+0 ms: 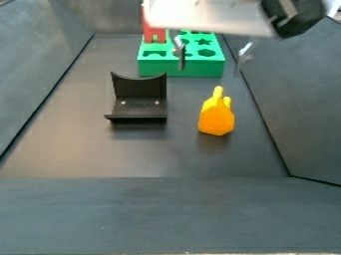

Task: Pick up the 3 prong object. Move up. Rotate the 3 prong object. Place the 3 prong object on the fixture. Regrasp the 3 prong object. Move to above the board. Insert the 3 prong object.
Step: Pick up the 3 prong object.

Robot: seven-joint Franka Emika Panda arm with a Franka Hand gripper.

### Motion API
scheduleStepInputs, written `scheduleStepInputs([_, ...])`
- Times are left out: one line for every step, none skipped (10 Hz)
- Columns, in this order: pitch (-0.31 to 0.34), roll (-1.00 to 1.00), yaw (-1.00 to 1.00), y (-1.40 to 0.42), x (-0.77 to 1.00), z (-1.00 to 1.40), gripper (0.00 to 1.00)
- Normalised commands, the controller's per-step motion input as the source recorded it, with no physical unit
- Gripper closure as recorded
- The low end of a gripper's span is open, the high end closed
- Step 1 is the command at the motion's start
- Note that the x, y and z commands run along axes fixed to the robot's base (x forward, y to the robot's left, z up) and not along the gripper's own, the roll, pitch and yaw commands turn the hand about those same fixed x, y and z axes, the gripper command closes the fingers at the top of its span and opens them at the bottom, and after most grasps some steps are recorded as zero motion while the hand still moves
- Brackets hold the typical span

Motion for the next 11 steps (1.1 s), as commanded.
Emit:
scheduleStepInputs([-0.007,0.0,-0.18,-0.02,0.14,-1.0,0.0])
scheduleStepInputs([0.0,0.0,-0.18,0.01,-0.07,-1.0,0.0])
scheduleStepInputs([0.0,0.0,-0.15,0.08,-0.21,-1.0,0.0])
scheduleStepInputs([0.0,0.0,-0.15,0.08,-0.21,-1.0,0.0])
scheduleStepInputs([-0.006,0.0,-0.15,0.06,-0.19,-1.0,0.0])
scheduleStepInputs([-0.036,0.0,-0.15,0.01,-0.13,-1.0,0.0])
scheduleStepInputs([-0.094,-0.09,-0.13,0.0,0.0,-0.96,0.0])
scheduleStepInputs([-0.117,-0.19,-0.12,0.14,0.0,-0.77,0.0])
scheduleStepInputs([-0.136,-0.3,-0.1,0.29,-0.06,-0.57,0.0])
scheduleStepInputs([-0.08,-0.35,-0.06,0.37,-0.01,-0.24,0.0])
scheduleStepInputs([-0.027,-0.24,-0.04,0.25,0.0,-0.05,0.0])
